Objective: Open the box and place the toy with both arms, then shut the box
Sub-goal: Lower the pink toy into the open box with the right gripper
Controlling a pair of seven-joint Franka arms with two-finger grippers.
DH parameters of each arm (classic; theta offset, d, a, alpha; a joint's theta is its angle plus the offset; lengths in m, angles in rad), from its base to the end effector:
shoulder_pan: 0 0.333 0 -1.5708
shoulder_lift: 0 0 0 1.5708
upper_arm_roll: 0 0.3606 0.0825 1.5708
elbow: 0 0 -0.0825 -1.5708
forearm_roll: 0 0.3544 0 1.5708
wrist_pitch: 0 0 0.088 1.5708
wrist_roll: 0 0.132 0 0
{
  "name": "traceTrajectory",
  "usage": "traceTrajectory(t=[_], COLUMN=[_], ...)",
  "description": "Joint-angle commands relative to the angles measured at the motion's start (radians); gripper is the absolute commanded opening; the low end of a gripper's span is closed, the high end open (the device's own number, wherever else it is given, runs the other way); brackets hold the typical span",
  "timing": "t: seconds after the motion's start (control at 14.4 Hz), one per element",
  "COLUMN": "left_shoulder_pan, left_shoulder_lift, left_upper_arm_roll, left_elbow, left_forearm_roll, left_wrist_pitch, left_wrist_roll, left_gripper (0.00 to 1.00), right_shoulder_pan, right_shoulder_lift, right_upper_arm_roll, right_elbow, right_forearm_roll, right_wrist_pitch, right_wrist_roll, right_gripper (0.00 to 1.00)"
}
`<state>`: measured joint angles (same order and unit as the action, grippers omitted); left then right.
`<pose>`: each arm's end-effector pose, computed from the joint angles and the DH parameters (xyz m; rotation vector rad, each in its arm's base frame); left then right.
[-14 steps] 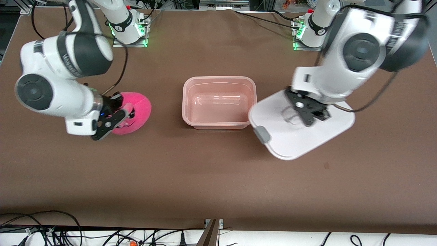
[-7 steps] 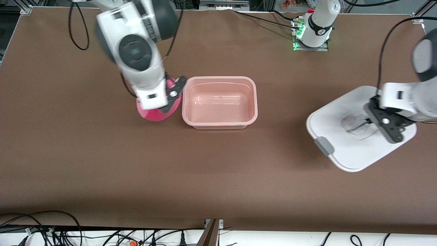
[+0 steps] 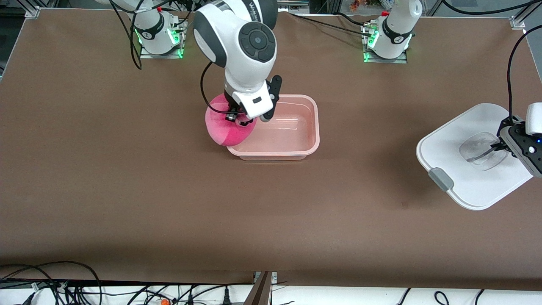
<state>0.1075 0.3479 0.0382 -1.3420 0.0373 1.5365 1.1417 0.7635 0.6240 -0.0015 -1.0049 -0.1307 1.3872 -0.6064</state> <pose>0.6222 0.0922 0.5401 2.7048 -1.4756 -0.2359 0.5122 0.4630 0.4913 2.3107 1.8691 -0.3445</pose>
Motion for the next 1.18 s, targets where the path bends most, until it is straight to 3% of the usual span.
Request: traceTrajectory(t=[0.0,0.69,1.11], left_shoulder_pan=[0.017,0.015,0.017], left_shoulder_lift=[-0.01,-0.01,-0.01], left_upper_arm_roll=[-0.015,-0.02,-0.023], left_elbow=[-0.005,-0.005,-0.005], left_forearm_roll=[0.013,0.01,0.009], left_wrist_pitch=[-0.016,-0.03,-0.03], left_wrist_roll=[0.024,0.024,0.026], left_gripper=[0.0,0.0,0.0], right_shoulder_pan=[0.029,0.079,0.106], right_shoulder_lift=[0.029,0.155,0.241], right_upper_arm_roll=[-0.009,-0.012,-0.014], right_elbow=[0.051,0.029,0.029], right_forearm_roll=[-0.013,-0.058,-0.063], right_wrist_pitch=[0.033,0.056,0.157], right_wrist_roll=[-0.026,-0.006,0.077], right_gripper=[0.0,0.0,0.0])
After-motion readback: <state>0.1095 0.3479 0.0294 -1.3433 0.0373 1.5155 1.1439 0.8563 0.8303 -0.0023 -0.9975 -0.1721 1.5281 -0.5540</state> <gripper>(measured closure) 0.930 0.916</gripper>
